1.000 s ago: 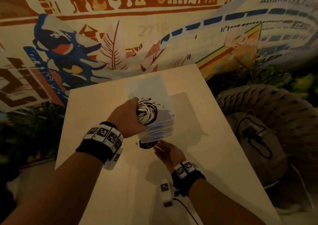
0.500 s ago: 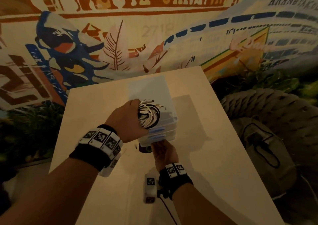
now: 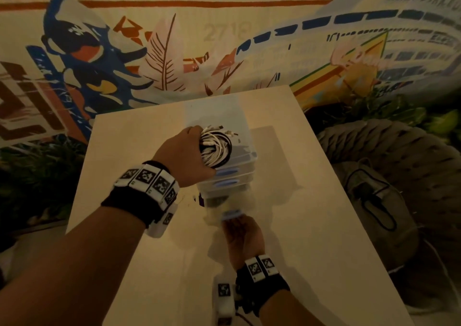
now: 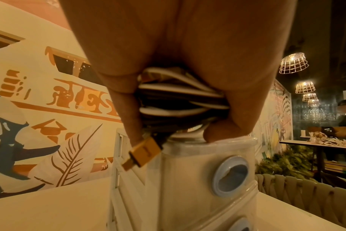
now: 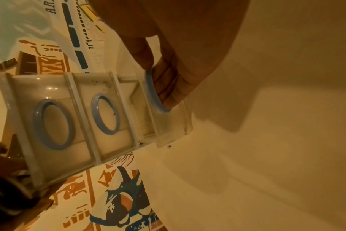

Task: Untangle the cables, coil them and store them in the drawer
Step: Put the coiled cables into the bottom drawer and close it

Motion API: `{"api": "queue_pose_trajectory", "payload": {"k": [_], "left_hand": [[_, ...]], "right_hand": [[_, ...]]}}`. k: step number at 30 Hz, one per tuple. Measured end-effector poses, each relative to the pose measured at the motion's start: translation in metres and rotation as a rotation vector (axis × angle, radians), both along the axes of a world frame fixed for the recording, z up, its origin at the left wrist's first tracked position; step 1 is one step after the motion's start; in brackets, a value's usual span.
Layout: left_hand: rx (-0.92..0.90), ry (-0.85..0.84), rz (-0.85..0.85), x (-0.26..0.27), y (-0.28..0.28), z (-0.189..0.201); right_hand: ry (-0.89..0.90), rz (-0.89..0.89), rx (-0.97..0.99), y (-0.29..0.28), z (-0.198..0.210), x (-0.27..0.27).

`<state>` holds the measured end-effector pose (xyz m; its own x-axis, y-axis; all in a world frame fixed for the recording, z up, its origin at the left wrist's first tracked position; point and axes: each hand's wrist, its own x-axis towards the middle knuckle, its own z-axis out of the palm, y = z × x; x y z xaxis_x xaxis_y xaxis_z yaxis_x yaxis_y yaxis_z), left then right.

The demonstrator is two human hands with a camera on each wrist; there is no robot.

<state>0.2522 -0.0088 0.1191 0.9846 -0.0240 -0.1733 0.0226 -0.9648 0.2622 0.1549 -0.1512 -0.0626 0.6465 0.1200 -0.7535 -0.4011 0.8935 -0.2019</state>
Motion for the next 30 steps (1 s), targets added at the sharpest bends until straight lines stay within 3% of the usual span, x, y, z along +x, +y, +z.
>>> {"api": "queue_pose_trajectory", "payload": {"k": [6, 14, 17, 20, 23, 26, 30], "left_hand": [[0.001, -0.024, -0.007, 0.001, 0.001, -0.003], [0.036, -0.027, -0.014, -0.005, -0.004, 0.004], [0.148, -0.143, -0.057, -0.023, -0.013, 0.014], [0.023, -0.239, -0.106, -0.054, -0.034, 0.012], [0.032, 0.022, -0.179, -0.072, -0.053, -0.023], [0.061, 0.31, -0.137, -0.072, -0.06, -0.071], [0.114, 0.476, 0.001, -0.053, -0.066, -0.097]], "right_hand": [[0.028, 0.068, -0.018, -0.02, 0.006, -0.042], [0.054, 0.094, -0.023, -0.026, 0.009, -0.048], [0.06, 0.135, -0.037, -0.032, 0.008, -0.049], [0.1, 0.131, -0.058, -0.033, 0.002, -0.046], [0.131, 0.141, -0.069, -0.032, 0.001, -0.044], [0.11, 0.188, -0.071, -0.035, 0.006, -0.042], [0.103, 0.203, -0.053, -0.037, 0.009, -0.04]]}}
